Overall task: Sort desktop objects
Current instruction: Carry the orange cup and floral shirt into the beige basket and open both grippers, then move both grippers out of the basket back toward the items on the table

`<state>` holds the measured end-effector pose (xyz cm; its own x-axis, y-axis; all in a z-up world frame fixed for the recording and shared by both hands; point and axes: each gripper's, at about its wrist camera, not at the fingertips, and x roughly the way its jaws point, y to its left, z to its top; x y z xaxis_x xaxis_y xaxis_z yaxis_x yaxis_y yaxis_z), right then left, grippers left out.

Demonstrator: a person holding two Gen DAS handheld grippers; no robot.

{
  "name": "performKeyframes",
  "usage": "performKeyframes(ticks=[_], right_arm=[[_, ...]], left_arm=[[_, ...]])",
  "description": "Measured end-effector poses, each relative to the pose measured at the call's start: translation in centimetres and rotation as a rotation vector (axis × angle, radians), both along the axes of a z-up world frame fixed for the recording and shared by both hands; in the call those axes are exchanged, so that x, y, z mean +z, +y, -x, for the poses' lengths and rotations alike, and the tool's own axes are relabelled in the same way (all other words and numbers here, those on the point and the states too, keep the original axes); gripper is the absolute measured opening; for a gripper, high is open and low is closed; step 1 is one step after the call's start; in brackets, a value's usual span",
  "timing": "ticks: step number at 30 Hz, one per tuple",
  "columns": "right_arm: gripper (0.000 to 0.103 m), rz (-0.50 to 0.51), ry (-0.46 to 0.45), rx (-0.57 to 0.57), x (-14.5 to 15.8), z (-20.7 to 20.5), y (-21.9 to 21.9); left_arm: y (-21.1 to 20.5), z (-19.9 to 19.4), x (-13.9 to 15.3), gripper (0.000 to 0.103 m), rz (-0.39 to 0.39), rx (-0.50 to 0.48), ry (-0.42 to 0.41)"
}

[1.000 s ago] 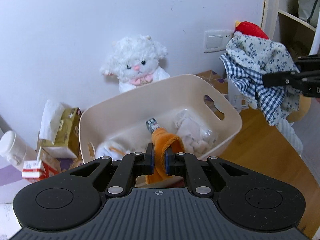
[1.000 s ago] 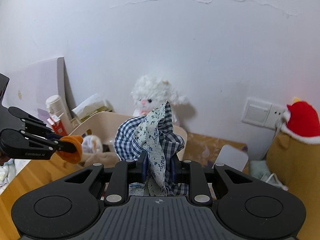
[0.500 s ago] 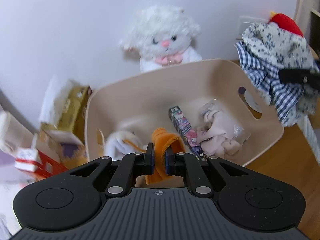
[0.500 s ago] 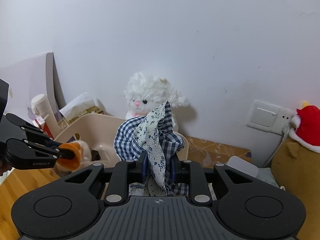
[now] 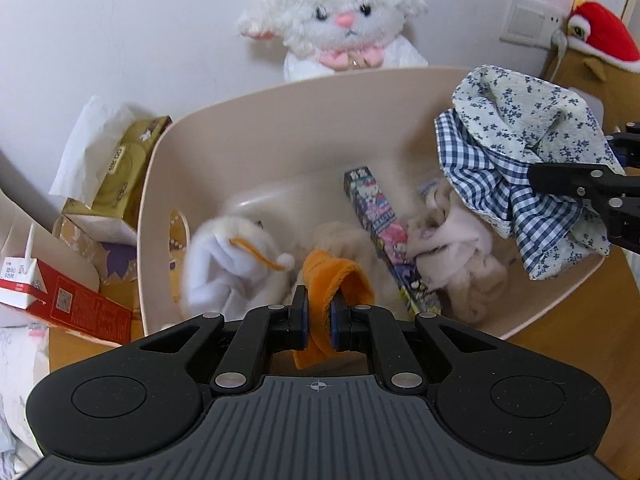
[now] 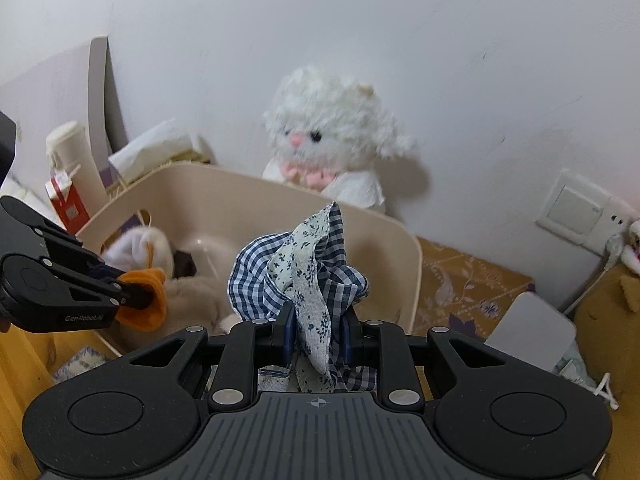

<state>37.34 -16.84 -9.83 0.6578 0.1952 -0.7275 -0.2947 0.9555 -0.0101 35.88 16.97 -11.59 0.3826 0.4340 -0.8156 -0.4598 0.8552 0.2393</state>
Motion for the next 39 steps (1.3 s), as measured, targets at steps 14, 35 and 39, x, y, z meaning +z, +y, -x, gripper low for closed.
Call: performKeyframes(ticks=[14, 35, 39], right_arm=[[0.067, 0.069, -0.037, 0.053, -0.1, 1.5, 1.2], [0.103, 0.024, -0.117, 0.003, 2.5, 5.5, 0.5], [0.103, 0.006, -0.135, -0.001, 3.2, 6.5, 0.7]], left_arm=[[-0.8, 1.3, 0.5, 0.055, -0.035, 0.041, -0.005], [-4.3, 3.7, 3.6, 0.073, -0.114, -0.009, -0.057], [-4.8, 4.7, 4.0, 0.075, -0.138, -0.025, -0.057]])
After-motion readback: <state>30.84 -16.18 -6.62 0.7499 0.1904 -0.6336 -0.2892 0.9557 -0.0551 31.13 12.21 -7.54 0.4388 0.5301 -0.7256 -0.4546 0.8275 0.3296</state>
